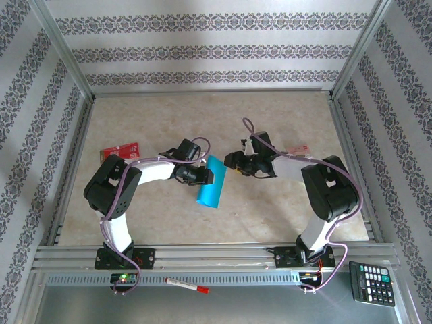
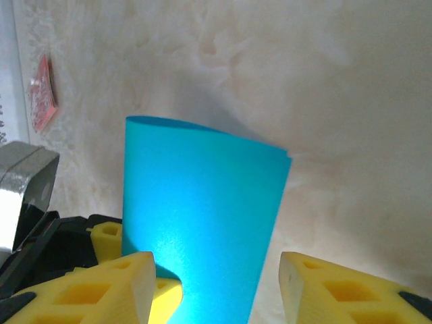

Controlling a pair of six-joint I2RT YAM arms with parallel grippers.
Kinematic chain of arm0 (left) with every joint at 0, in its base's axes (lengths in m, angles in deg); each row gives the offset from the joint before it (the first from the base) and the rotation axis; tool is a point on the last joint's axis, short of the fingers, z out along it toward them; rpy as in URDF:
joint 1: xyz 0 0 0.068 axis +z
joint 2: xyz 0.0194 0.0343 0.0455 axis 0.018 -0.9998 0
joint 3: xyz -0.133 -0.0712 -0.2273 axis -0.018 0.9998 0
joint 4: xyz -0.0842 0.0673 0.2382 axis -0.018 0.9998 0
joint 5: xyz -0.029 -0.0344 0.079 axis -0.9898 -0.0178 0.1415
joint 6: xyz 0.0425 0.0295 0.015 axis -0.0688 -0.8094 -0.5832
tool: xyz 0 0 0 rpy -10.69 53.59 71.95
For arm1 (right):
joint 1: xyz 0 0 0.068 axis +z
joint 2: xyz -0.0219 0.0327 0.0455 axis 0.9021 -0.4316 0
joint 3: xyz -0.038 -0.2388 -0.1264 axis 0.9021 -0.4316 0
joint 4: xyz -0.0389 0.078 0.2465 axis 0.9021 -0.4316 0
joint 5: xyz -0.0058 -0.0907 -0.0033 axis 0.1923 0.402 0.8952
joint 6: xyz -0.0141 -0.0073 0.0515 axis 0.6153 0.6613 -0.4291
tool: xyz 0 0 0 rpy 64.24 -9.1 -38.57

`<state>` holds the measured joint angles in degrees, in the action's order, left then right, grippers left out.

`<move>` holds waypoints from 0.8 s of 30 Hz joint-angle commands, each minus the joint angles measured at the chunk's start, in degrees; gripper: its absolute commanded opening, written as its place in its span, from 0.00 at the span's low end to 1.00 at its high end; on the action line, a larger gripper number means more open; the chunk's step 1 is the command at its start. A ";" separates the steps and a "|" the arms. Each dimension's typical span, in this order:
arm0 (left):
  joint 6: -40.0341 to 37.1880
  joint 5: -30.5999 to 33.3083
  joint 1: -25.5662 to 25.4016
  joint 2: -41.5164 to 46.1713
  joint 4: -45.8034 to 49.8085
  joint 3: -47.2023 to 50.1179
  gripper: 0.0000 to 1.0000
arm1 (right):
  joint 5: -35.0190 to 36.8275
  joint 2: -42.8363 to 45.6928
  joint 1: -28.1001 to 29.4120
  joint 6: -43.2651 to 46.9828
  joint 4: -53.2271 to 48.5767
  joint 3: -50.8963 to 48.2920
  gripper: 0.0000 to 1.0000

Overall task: Fold a paper plane with a square sheet of paper (pick it up from the middle)
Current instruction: Hold the square sheet of paper at the center of the table.

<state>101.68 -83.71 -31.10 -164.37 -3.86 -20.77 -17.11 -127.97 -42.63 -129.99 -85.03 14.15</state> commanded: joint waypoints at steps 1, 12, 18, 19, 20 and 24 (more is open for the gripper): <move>-2.45 6.66 -0.28 -2.97 7.85 0.82 0.36 | -1.08 1.62 -1.52 2.38 -2.28 1.06 0.51; -2.26 7.78 -0.97 -3.91 8.83 0.43 0.37 | -1.25 3.13 -3.87 3.76 -4.17 0.39 0.51; -1.86 8.71 -1.49 -4.46 9.25 0.39 0.39 | -1.26 3.52 -4.13 3.94 -4.54 0.25 0.51; -1.90 9.04 -1.58 -4.34 9.27 0.46 0.39 | -1.13 3.57 -4.14 3.94 -4.54 0.20 0.51; -1.88 9.32 -1.71 -4.34 9.33 0.49 0.39 | -1.15 3.66 -4.22 3.93 -4.54 0.16 0.51; -1.78 10.25 -1.93 -4.57 9.79 0.46 0.39 | -1.05 4.09 -4.72 4.03 -4.77 0.05 0.51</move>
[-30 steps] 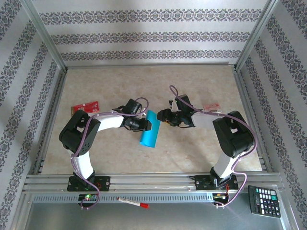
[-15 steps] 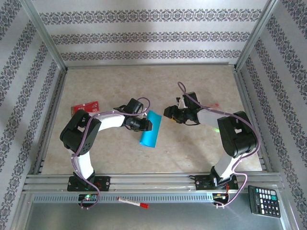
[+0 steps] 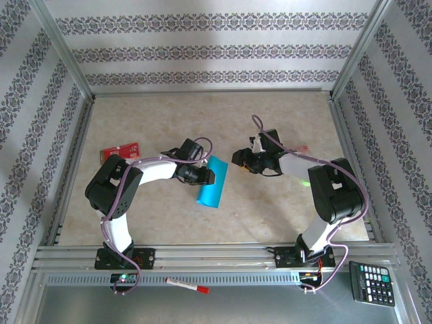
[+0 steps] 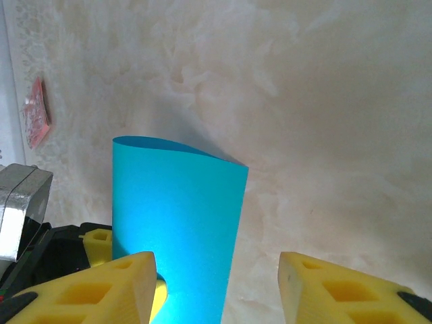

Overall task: Fold a paper plane with a square sheet of paper (pick it up from the middle)
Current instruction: Hold the square sheet of paper at the center of the table.

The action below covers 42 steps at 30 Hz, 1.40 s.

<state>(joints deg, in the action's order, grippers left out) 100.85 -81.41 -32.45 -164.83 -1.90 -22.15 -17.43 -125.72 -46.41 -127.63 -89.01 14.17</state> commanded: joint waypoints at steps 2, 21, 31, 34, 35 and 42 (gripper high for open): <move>-0.84 8.30 -0.71 -4.27 8.00 1.85 0.39 | -0.76 2.09 -1.11 1.84 -0.95 -0.08 0.51; -1.97 9.00 -0.66 -5.45 10.87 0.17 0.33 | -1.87 1.51 -1.20 1.94 -1.20 0.14 0.50; -3.26 12.11 -1.23 -6.33 13.27 -0.63 0.33 | -3.13 -3.31 3.23 -0.31 0.00 3.45 0.46; -3.53 12.80 -1.32 -6.67 13.80 -0.82 0.34 | -3.29 -5.49 4.29 -1.01 0.56 4.84 0.45; -3.53 12.97 -1.37 -6.79 13.89 -0.80 0.34 | -3.23 -6.01 4.51 -1.12 0.62 5.23 0.45; -3.60 13.09 -1.62 -7.19 13.98 -1.02 0.34 | -2.06 -8.86 4.79 -0.30 -0.16 7.26 0.42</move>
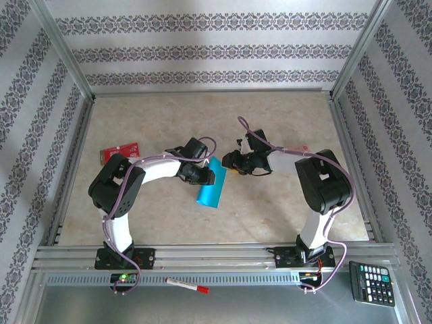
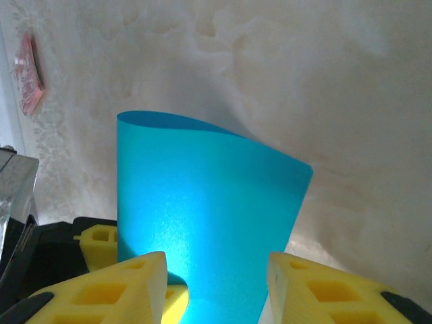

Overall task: Fold a paper plane with a square sheet of paper (pick it up from the middle)
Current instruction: Hold the square sheet of paper at the center of the table.

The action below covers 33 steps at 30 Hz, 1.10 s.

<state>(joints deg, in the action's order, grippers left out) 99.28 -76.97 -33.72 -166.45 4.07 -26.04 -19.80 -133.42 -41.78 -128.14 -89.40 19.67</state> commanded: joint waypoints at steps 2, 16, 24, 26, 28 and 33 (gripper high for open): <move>-2.04 8.63 -0.41 -5.64 8.18 2.81 0.34 | 0.96 -1.75 0.09 0.78 -0.40 2.08 0.42; -2.31 9.23 -0.46 -6.00 8.63 2.69 0.36 | 1.80 -4.75 0.04 1.73 -1.22 3.54 0.40; -1.80 9.66 -0.52 -6.09 8.71 3.05 0.35 | 0.91 -4.42 -0.32 1.87 -1.30 3.71 0.40; -1.62 9.79 -0.52 -6.14 8.71 3.14 0.35 | 0.60 -3.16 -1.05 1.98 -1.36 3.25 0.40; -1.60 9.80 -0.57 -6.09 8.74 3.22 0.35 | -0.25 -1.73 -1.51 1.75 -1.14 2.70 0.39; -1.31 9.73 -0.60 -6.29 8.38 3.32 0.35 | -2.25 1.37 -1.14 -0.24 0.22 -0.20 0.27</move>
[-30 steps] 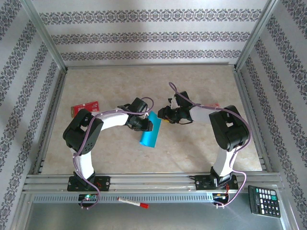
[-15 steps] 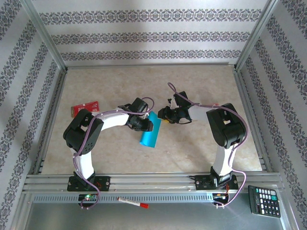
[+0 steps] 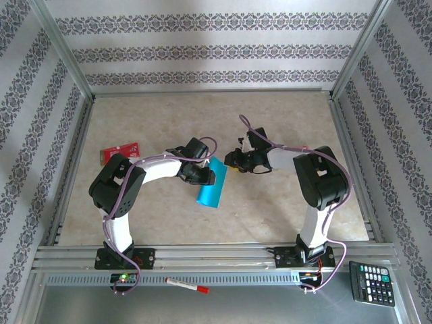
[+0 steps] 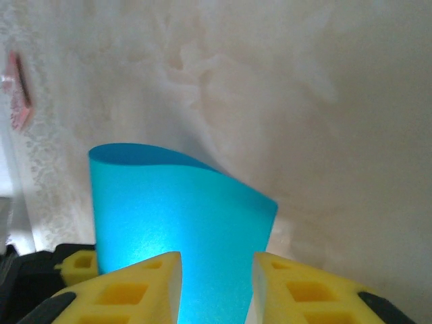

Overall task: Fold a paper plane with a square sheet of paper (pick it up from the middle)
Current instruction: Hold the square sheet of paper at the center of the table.

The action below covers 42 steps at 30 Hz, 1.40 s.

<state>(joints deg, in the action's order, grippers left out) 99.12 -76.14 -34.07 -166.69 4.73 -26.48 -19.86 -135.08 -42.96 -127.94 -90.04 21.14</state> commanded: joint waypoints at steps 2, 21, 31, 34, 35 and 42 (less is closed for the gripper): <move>-1.05 8.88 -0.18 -6.12 7.69 3.88 0.35 | -2.46 3.46 0.36 -1.16 1.27 -2.69 0.18; -0.95 9.26 -0.19 -5.91 7.97 3.82 0.35 | -2.60 -0.58 5.85 -6.11 4.98 -3.60 0.00; -1.00 9.40 -0.19 -5.86 8.15 3.88 0.35 | -0.82 -2.81 6.82 -6.05 4.07 -3.84 0.00; -0.98 9.40 -0.19 -5.92 8.24 3.88 0.35 | 0.17 -3.42 6.83 -5.76 3.20 -4.07 0.00; -0.97 9.33 -0.22 -5.87 8.24 3.81 0.34 | 0.41 -3.68 6.80 -5.76 3.16 -4.28 0.00; -0.86 9.27 -0.22 -5.79 8.46 3.69 0.35 | 3.04 -5.05 6.82 -4.31 1.77 -5.78 0.00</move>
<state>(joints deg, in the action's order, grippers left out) 99.14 -75.92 -34.09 -166.69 4.81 -26.48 -20.74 -137.53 -36.53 -133.73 -85.66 17.49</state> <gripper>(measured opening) 0.344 0.040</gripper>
